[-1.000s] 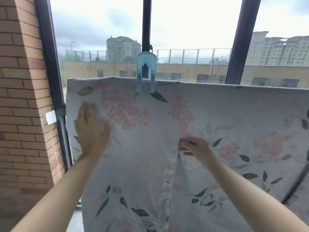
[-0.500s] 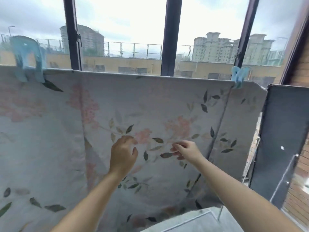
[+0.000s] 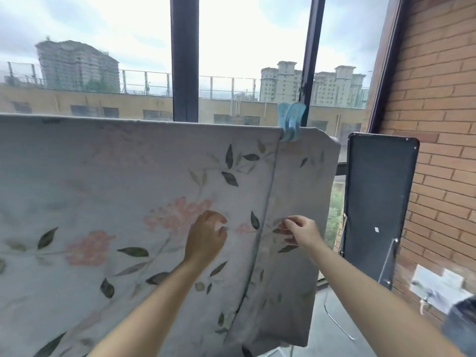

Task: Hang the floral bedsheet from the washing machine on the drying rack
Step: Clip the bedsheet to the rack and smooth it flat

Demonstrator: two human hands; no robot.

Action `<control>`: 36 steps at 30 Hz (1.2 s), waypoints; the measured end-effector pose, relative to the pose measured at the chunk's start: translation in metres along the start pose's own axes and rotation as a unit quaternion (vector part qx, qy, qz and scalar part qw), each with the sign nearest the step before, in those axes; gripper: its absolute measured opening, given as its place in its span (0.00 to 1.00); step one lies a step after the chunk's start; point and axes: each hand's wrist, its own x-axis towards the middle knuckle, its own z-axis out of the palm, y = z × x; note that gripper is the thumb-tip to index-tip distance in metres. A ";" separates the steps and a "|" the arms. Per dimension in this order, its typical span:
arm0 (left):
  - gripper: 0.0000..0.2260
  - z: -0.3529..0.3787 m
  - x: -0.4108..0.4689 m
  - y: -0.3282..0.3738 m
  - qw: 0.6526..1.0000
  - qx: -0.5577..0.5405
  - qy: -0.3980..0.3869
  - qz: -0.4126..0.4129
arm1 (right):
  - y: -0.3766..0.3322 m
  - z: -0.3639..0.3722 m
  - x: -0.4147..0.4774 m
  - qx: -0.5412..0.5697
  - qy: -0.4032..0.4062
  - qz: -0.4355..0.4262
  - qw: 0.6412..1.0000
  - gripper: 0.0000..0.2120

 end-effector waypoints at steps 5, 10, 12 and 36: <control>0.07 0.075 0.078 0.026 0.998 -0.036 -0.019 -0.047 | 0.007 -0.074 0.083 -0.018 0.021 0.004 1.000 0.05; 0.16 0.128 0.134 0.053 0.991 -0.068 -0.041 -0.107 | 0.020 -0.136 0.161 -0.035 0.024 0.017 0.999 0.12; 0.19 0.150 0.155 0.061 0.989 -0.075 -0.032 -0.123 | 0.019 -0.159 0.198 -0.029 0.026 0.018 0.999 0.17; 0.07 0.204 0.246 0.118 0.941 -0.187 0.177 -0.217 | -0.037 -0.238 0.404 0.291 -0.250 -0.024 0.923 0.19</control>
